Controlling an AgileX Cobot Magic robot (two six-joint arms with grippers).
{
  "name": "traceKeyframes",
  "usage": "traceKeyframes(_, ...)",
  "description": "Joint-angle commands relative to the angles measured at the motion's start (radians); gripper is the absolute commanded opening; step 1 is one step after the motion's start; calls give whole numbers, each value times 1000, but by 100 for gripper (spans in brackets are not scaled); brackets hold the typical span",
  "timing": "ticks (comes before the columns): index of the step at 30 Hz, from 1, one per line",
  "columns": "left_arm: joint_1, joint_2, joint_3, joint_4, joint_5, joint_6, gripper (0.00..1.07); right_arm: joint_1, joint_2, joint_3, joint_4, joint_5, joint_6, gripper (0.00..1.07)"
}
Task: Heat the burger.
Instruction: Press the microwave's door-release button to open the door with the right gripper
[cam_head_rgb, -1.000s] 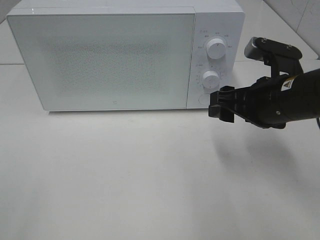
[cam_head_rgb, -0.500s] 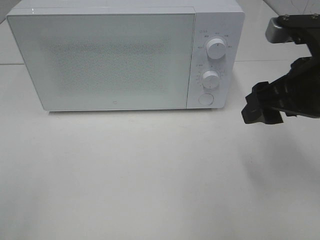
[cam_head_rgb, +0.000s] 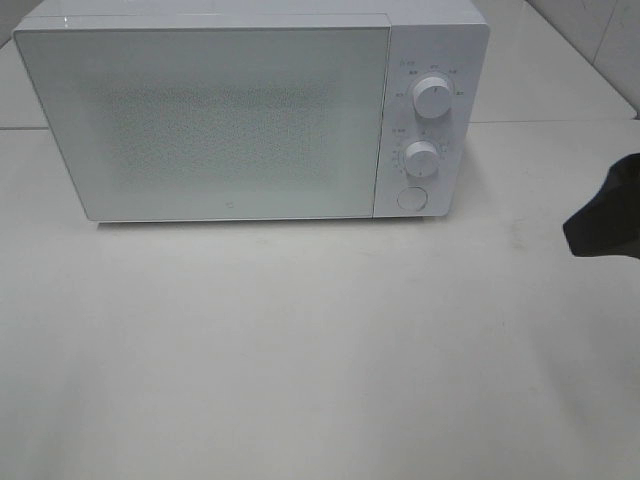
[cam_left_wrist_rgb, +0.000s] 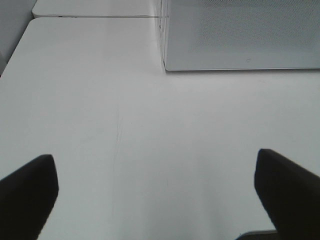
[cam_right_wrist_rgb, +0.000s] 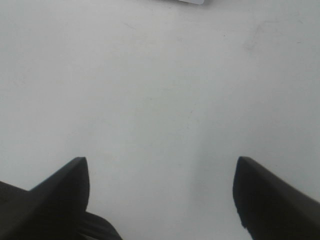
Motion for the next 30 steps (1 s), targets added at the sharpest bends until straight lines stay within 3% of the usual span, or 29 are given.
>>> traceKeyframes(1, 3, -17, 3, -2, -12, -6, 100, -6, -93, 22, -26, 39, -9, 76)
traceKeyframes(6, 3, -17, 3, -2, -12, -6, 100, -26, -222, 84, -34, 73, -6, 76)
traceKeyframes(10, 3, -17, 3, -2, -12, -6, 100, -156, -345, 145, -20, 137, -33, 76)
traceKeyframes(13, 3, -17, 3, -2, -12, -6, 100, -196, -426, 172, -19, 157, -48, 76)
traceKeyframes(30, 3, -17, 3, -2, -12, -6, 100, -286, -838, 248, -8, 187, -34, 76)
